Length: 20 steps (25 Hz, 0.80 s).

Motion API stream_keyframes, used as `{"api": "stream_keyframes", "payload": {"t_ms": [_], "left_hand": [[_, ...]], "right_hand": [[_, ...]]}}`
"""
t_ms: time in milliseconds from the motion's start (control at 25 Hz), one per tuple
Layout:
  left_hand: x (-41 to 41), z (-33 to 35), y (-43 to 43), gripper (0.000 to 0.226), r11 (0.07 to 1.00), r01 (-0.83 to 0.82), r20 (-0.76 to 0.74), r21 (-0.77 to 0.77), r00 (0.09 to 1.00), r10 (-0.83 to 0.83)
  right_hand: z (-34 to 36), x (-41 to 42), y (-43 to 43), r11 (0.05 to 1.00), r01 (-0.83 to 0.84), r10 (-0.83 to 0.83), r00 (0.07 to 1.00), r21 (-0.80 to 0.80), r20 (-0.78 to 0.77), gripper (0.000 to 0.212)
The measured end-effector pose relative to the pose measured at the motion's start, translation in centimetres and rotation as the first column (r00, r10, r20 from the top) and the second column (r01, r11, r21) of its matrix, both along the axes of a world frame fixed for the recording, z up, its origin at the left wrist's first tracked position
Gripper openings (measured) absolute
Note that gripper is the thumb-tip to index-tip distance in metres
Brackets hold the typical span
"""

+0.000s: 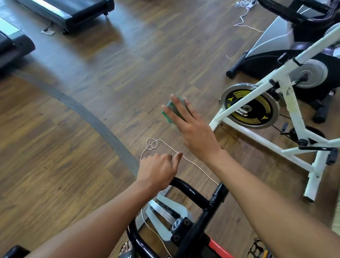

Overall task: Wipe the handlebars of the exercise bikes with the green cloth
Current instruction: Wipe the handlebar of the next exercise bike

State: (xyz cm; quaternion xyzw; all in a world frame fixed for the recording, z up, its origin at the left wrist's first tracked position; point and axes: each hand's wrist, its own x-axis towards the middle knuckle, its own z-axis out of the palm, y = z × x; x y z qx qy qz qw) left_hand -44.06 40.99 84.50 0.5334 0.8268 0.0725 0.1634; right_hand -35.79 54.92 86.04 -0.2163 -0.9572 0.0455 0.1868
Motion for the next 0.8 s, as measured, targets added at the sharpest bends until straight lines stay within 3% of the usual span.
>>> {"api": "stream_keyframes", "payload": {"t_ms": [240, 320, 400, 480, 600, 720, 800], "left_hand": [[0.1, -0.3, 0.2, 0.069, 1.0, 0.029, 0.024, -0.006, 0.999, -0.029], [-0.2, -0.6, 0.2, 0.067, 1.0, 0.023, 0.054, 0.005, 0.998, -0.024], [-0.2, -0.7, 0.1, 0.066, 1.0, 0.02, 0.074, 0.011, 0.997, -0.021], [-0.2, -0.8, 0.1, 0.066, 0.999, 0.025, 0.096, 0.02, 0.995, -0.026], [-0.3, -1.1, 0.3, 0.067, 0.998, 0.05, 0.108, 0.029, 0.993, -0.053], [-0.6, -1.8, 0.5, 0.07, 0.999, 0.039, 0.125, 0.018, 0.991, -0.041], [-0.6, -1.9, 0.4, 0.07, 0.999, 0.05, 0.138, -0.002, 0.989, -0.049]], "right_hand": [[-2.2, 8.3, -0.1, 0.999, 0.037, -0.027, 0.977, -0.04, 0.213, 0.059], [-1.5, 10.7, -0.4, 0.989, 0.104, -0.071, 0.959, -0.107, 0.275, 0.057], [-1.4, 12.4, -2.2, 0.94, 0.256, -0.202, 0.95, -0.224, 0.238, 0.055], [-2.0, 12.1, -5.4, 0.818, 0.461, -0.428, 0.887, -0.344, 0.172, 0.057], [-2.3, 10.0, -10.6, 0.599, 0.719, -0.711, 0.68, -0.352, 0.178, 0.066], [-1.4, 8.7, -14.8, 0.389, 0.779, -0.8, 0.55, -0.491, 0.24, 0.069], [-1.3, 8.3, -17.0, 0.32, 0.767, -0.808, 0.527, -0.555, 0.262, 0.068]]}}
